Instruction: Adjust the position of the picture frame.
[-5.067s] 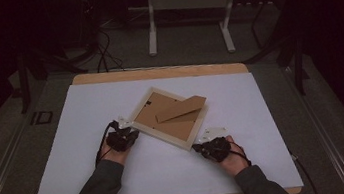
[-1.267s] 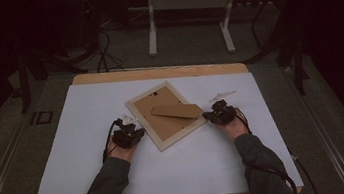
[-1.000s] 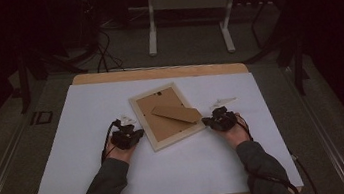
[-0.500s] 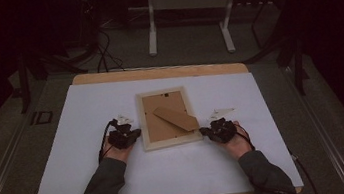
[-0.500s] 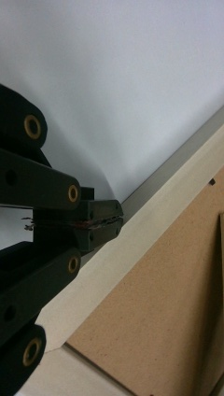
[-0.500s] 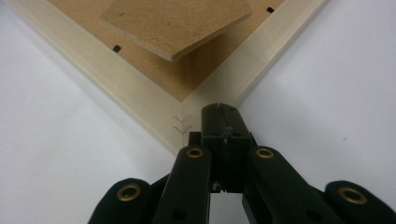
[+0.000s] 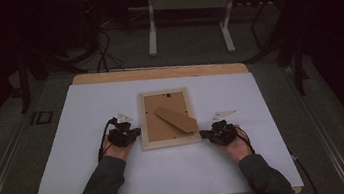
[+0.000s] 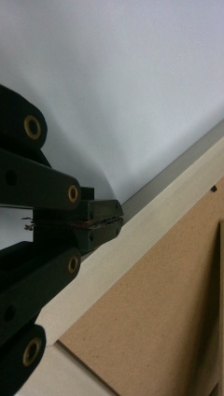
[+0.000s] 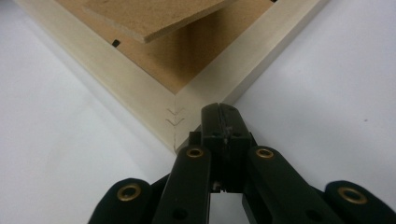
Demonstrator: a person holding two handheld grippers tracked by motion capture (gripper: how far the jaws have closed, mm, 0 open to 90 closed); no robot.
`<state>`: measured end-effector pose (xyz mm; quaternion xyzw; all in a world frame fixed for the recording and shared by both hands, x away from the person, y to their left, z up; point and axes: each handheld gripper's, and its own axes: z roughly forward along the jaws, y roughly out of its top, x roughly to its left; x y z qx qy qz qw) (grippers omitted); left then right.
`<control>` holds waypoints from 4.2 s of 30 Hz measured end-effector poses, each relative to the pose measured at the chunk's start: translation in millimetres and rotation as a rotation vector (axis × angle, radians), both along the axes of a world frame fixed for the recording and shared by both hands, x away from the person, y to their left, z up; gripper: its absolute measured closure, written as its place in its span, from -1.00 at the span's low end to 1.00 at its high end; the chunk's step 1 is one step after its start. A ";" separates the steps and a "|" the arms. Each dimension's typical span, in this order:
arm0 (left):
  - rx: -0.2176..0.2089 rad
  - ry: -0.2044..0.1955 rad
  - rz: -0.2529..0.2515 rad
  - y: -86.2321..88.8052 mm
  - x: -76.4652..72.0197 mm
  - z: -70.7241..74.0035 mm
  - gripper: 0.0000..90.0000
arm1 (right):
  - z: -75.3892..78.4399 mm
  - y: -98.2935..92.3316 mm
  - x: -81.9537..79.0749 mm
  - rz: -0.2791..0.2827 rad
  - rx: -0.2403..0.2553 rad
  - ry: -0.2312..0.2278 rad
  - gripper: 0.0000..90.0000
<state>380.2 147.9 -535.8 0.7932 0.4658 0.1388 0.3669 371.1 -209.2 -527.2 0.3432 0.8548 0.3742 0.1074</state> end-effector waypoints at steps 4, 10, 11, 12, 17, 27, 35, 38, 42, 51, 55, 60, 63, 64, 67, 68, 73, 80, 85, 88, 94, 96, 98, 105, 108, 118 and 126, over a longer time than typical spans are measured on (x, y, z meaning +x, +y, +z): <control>-0.016 -0.006 0.000 1.2 0.7 1.1 1.00 | -1.2 0.5 -5.6 0.009 0.015 0.002 1.00; -0.020 -0.002 0.002 2.7 5.1 2.6 1.00 | -2.4 3.2 -15.1 0.032 0.027 0.003 1.00; -0.021 0.000 0.003 3.1 5.9 2.7 1.00 | -2.4 3.9 -16.8 0.035 0.028 0.004 1.00; -0.025 0.000 0.007 3.2 6.7 2.5 1.00 | -2.5 4.6 -18.4 0.039 0.028 0.002 1.00; -0.025 0.003 0.009 3.9 10.6 2.8 1.00 | -1.7 8.8 -25.5 0.061 0.025 -0.006 1.00; -0.011 0.010 0.034 2.4 15.4 4.1 1.00 | -1.6 14.6 -33.2 0.092 0.019 -0.022 1.00; 0.006 0.018 0.043 1.8 20.6 5.8 1.00 | -1.8 18.5 -35.8 0.107 0.022 -0.019 1.00; 0.011 0.021 0.042 2.3 23.9 6.3 1.00 | -1.9 21.1 -37.1 0.115 0.021 -0.021 1.00; 0.004 0.028 0.047 3.5 28.7 5.8 1.00 | -2.0 25.2 -39.4 0.131 0.017 -0.027 1.00; -0.001 0.034 0.053 4.0 35.2 2.7 1.00 | -2.5 31.9 -43.2 0.154 0.019 -0.029 1.00; 0.011 0.032 0.050 2.8 36.8 3.3 1.00 | -2.3 33.5 -44.1 0.159 0.017 -0.029 1.00; 0.008 0.028 0.047 4.0 37.0 3.2 1.00 | -1.0 36.1 -44.5 0.164 0.019 -0.037 1.00; -0.019 0.019 0.076 8.9 31.9 3.3 0.94 | -1.7 35.6 -45.0 0.165 0.020 -0.037 1.00; -0.043 0.019 0.089 11.6 29.5 3.8 0.87 | -2.2 35.2 -45.3 0.166 0.018 -0.039 1.00; -0.092 0.004 0.109 17.6 20.4 7.6 0.81 | -4.0 34.3 -46.5 0.165 0.014 -0.040 1.00; -0.101 -0.001 0.105 17.9 17.5 9.4 0.78 | -4.4 34.2 -46.7 0.165 0.015 -0.042 1.00; -0.058 -0.014 0.084 8.0 7.9 14.1 0.60 | -4.3 34.9 -47.1 0.167 0.011 -0.046 1.00; -0.044 0.012 0.068 -3.2 8.6 9.5 0.42 | -4.6 35.3 -48.4 0.172 0.009 -0.045 1.00; -0.050 0.024 0.061 -1.1 11.5 10.1 0.45 | -4.6 35.3 -48.4 0.176 0.006 -0.050 1.00; -0.045 0.034 0.035 0.8 14.7 11.4 0.52 | -3.9 36.4 -49.3 0.176 0.014 -0.049 1.00; -0.027 0.035 -0.012 2.4 18.4 12.7 0.52 | -2.6 38.3 -50.3 0.179 0.023 -0.058 1.00; -0.030 0.032 -0.020 2.9 19.5 12.3 0.52 | -2.8 38.3 -50.6 0.180 0.026 -0.055 1.00; -0.032 0.031 -0.033 3.4 21.6 12.1 0.52 | -2.7 39.0 -51.6 0.182 0.025 -0.052 1.00; -0.030 0.026 -0.065 2.5 32.7 12.2 0.53 | -3.3 44.0 -54.8 0.196 0.030 -0.055 1.00; -0.042 0.019 -0.039 1.3 35.5 11.2 0.53 | -3.6 47.6 -55.8 0.201 0.033 -0.052 1.00; -0.074 -0.039 0.028 11.4 18.6 10.9 0.38 | 1.9 37.9 -49.5 0.186 0.024 -0.071 1.00; -0.106 -0.095 0.037 31.7 -10.5 22.9 0.68 | 15.2 17.6 -21.7 0.096 0.016 -0.108 0.99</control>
